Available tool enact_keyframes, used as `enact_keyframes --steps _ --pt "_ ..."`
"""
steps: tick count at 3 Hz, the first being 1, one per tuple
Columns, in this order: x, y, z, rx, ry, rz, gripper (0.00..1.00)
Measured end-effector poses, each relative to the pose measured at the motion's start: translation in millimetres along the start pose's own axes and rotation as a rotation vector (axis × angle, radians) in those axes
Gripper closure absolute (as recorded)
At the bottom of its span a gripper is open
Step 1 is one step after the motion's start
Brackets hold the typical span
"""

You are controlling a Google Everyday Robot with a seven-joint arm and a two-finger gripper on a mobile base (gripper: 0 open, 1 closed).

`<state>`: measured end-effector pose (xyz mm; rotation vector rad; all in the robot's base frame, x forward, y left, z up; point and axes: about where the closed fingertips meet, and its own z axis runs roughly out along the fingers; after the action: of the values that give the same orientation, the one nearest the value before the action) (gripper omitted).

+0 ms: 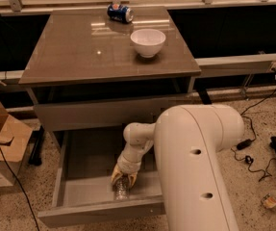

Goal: Pick water bottle from middle drawer and place on counter

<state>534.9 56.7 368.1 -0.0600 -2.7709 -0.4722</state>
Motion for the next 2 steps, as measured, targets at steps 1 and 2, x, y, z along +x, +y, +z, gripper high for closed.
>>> enact_keyframes --steps 1,2 --pt "7.7 -4.6 -31.8 -0.052 -0.075 -0.035 0.99" --pt "17.8 -12.0 -76.8 -0.108 -0.159 -0.077 1.0"
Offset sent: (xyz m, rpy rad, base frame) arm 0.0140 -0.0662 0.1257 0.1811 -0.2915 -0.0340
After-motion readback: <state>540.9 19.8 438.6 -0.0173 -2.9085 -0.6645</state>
